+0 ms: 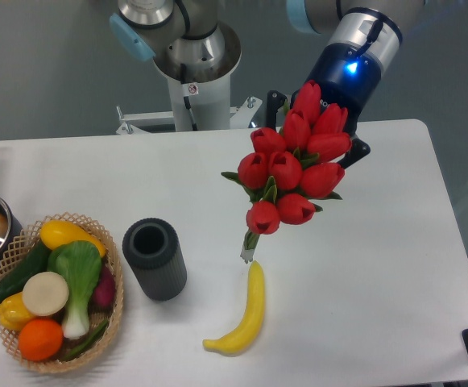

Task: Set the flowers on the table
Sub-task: 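Lift the red tulip bunch upward with the gripper, stems held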

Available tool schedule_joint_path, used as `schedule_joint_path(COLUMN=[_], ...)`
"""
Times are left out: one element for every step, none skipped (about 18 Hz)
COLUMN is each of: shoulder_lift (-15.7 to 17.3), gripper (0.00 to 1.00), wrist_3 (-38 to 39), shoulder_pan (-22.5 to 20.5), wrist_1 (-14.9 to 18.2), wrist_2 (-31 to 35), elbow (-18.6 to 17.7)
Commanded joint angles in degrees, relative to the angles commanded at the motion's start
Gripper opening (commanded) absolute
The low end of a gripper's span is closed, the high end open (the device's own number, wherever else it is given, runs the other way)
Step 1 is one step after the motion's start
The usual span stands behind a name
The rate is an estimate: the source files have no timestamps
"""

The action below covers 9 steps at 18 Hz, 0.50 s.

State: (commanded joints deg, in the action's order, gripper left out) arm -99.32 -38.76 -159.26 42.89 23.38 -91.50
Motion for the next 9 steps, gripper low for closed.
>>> schedule_joint_path(shoulder_lift=[0.09,0.26,0.26,0.26,0.18,0.35,0.79,1.14,1.40], gripper=[0.37,0.37,0.37,0.37,0.37,0.37,0.37,0.37,0.37], wrist_3=[0.00,0.17,0.26,0.61,0.62,0.35,0.35,0.18,0.18], shoulder_pan=[0.00,0.00,0.17,0.35,0.35,0.26,0.35,0.35,0.35], wrist_1=[0.00,0.00,0.09,0.17,0.09,0.09,0.09,0.09,0.09], wrist_2=[0.52,1.83,2.89,3.16,3.43,3.69,4.39,5.53,6.93], elbow=[-0.17,-0.17,-0.09,0.09,0.18,-0.17,-0.26,-0.44,-0.61])
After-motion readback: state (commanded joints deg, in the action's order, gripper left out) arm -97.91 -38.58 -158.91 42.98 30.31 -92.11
